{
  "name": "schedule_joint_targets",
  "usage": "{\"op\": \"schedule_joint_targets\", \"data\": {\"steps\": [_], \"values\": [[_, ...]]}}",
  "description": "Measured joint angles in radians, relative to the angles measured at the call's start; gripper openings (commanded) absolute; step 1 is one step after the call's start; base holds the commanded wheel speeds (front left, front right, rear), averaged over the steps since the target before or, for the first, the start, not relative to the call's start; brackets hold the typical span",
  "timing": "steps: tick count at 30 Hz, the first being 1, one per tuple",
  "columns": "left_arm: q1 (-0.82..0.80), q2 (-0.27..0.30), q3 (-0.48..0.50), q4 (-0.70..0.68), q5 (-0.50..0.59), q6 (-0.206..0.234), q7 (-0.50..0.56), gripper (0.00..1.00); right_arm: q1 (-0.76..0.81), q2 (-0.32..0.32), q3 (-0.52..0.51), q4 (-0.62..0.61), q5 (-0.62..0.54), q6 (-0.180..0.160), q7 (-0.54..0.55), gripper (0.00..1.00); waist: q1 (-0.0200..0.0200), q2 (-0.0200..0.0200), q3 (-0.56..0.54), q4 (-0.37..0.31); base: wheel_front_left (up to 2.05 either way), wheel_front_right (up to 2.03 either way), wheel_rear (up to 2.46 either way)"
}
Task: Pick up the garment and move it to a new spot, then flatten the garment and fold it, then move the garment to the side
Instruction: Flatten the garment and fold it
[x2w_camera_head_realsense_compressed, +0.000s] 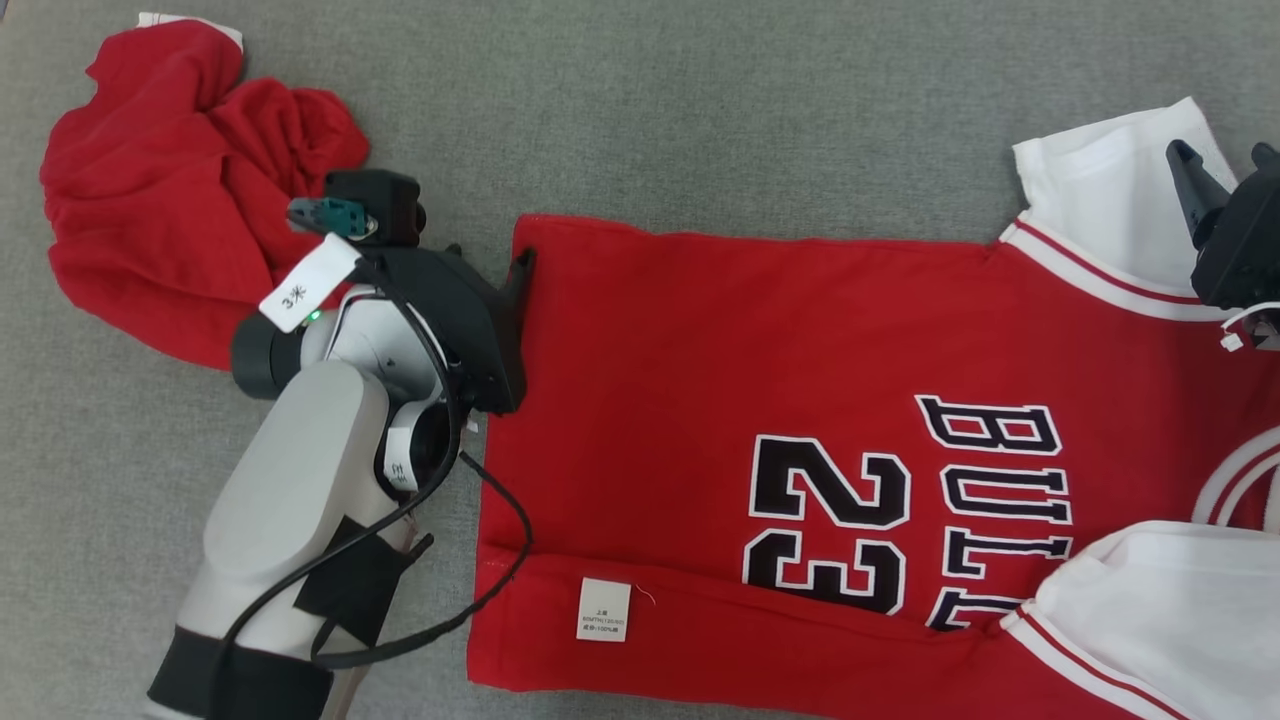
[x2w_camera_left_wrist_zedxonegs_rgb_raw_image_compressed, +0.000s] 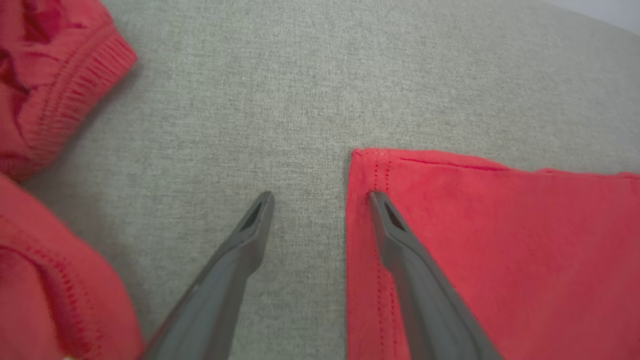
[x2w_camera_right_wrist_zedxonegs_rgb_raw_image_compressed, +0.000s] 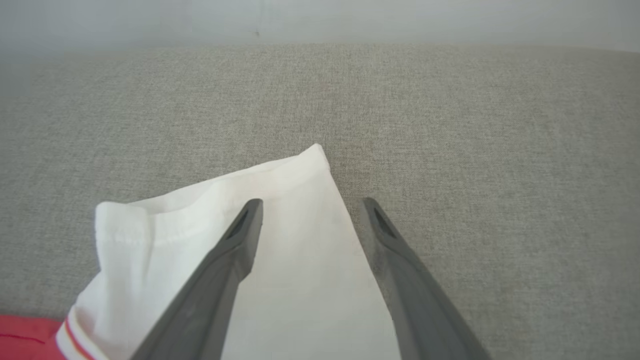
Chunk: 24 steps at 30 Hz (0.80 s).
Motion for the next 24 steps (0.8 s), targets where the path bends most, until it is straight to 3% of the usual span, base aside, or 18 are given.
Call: {"op": "schedule_joint_targets", "data": {"steps": [24], "values": [[-0.090,-0.009,-0.063,0.079,-0.067,-0.027,-0.019,1.00,-0.075,-0.014,-0.007,0.093,-0.001,-0.026,-0.010,1.00,-0.0002,-0.0001,0.009,0.010,0.00,0.00,0.00]]}}
